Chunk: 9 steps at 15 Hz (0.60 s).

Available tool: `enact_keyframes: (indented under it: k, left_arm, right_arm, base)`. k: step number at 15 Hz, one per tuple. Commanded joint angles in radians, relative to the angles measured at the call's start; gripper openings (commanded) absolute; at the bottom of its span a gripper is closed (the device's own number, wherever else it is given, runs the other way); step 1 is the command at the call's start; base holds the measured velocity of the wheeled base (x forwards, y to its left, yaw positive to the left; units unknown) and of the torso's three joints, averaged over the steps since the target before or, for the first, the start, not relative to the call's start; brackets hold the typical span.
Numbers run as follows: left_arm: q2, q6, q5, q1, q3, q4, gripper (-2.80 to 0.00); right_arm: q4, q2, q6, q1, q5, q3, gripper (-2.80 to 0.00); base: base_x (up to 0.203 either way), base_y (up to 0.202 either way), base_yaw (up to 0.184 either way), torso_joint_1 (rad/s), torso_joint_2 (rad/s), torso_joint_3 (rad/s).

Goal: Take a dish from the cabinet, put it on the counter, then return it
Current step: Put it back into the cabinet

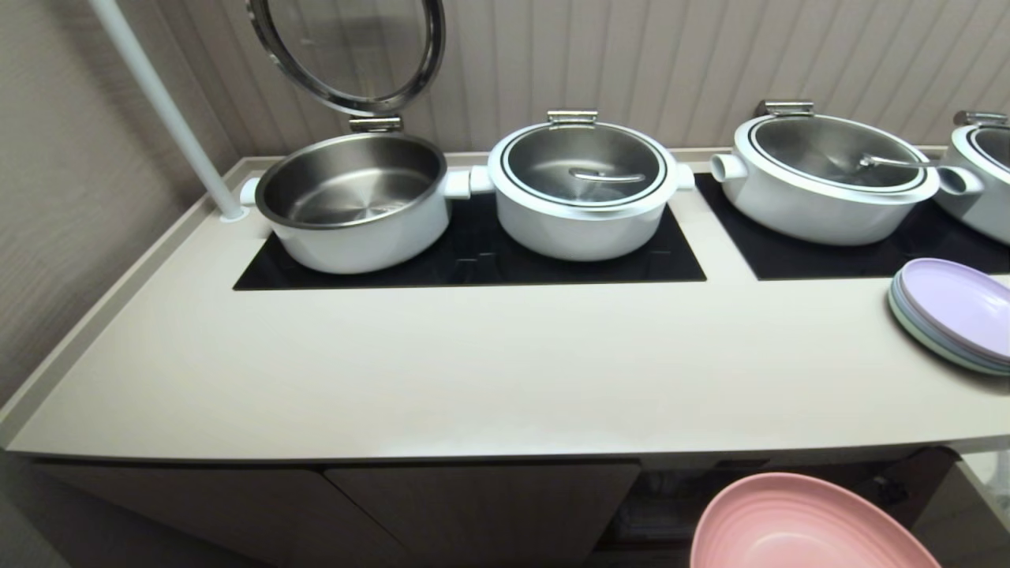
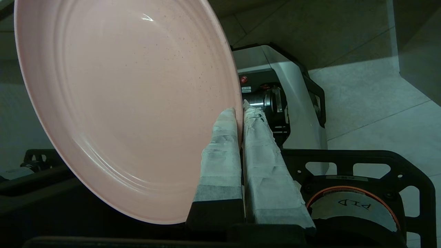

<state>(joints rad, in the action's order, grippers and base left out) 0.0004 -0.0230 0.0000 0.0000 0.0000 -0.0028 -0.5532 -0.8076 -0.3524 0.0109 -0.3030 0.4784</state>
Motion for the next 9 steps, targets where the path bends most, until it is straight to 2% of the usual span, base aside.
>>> enact_keyframes:
  k: [1,9]
  left_arm:
    - [0.000,0.000,0.000,0.000,0.000,0.000,-2.80]
    - [0.000,-0.001,0.000,0.000,0.000,0.000,-2.80]
  right_arm:
    - [-0.007,0.028,0.020,-0.003,-0.003,-0.019,-2.80]
    - [-0.042,0.085,0.024,-0.001,-0.011,-0.036,-2.80]
  base:
    - [0.000,0.000,0.000,0.000,0.00,0.000]
    - [0.000,0.000,0.000,0.000,0.00,0.000]
